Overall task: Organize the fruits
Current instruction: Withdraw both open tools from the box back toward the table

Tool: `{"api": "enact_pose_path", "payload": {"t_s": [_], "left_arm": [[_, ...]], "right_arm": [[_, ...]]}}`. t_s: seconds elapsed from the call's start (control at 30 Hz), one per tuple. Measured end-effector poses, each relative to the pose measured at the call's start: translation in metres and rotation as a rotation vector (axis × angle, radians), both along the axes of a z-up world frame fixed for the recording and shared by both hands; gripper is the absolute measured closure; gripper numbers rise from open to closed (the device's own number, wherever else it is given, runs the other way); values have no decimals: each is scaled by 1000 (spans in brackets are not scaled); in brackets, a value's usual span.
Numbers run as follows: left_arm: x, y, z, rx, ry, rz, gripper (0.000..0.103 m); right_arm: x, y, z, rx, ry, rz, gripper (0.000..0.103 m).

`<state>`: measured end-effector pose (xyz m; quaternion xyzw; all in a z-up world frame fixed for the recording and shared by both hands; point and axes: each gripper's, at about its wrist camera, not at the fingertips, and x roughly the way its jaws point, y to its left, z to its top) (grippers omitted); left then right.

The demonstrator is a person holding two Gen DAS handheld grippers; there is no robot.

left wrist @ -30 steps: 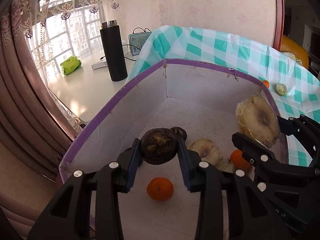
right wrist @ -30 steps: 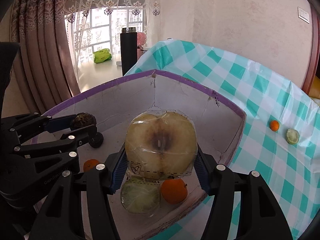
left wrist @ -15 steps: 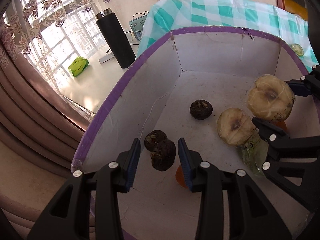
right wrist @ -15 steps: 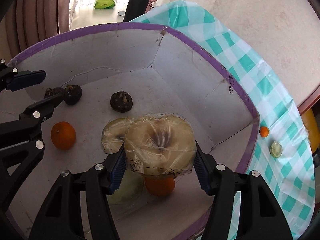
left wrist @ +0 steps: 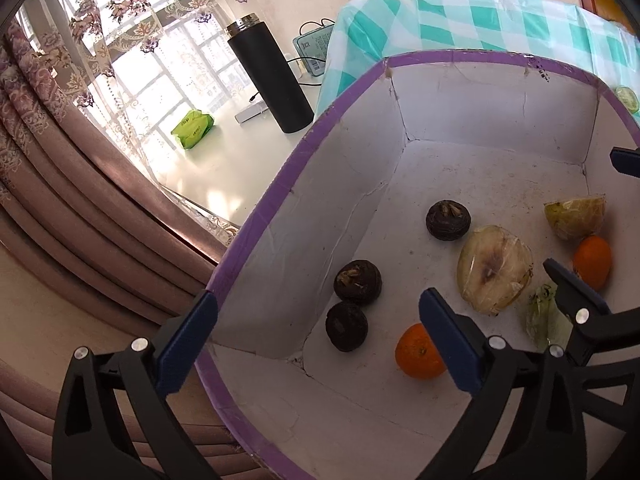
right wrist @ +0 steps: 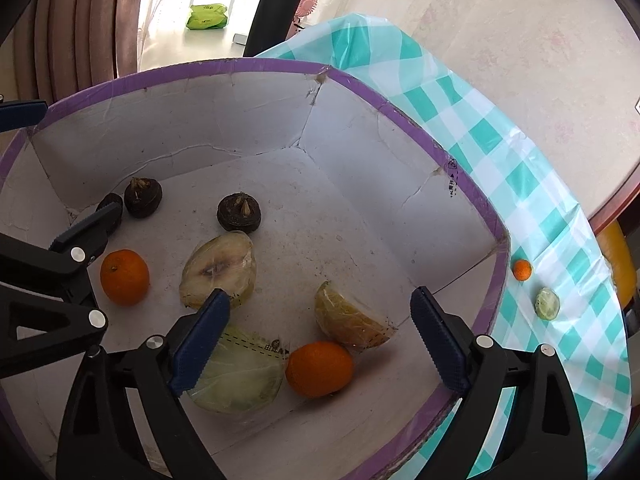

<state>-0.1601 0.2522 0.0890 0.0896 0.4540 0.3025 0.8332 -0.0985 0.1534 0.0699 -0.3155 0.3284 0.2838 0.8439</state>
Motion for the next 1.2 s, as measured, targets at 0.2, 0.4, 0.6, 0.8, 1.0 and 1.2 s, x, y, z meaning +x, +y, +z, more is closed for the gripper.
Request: {"api": "enact_pose_path", "payload": {"t_s": [0.2,0.4,0.6,0.8,1.0,1.2], "left_arm": [[2,-9,5,74,14,4,2],[-1,-27,26,193,-30,5,2],[-18,-76,78,414,-298,-29,2],[-43,-141,115,462,-579,-223,2],[-39,-215,107,384,-642,-517,2],[12,-260,73,34,-505,-701,2]], "right_arm": [[-2,-4,4,42,-9,11,15],[-13,-21,18,141,-74,26,15],[-16,-67,42,328,-186,1,15],[15,-148,59,595,-198,-196,14],[64,-219,43,679,-118,-446,11],[100,-282,19,661,-100,-651,11]]}}
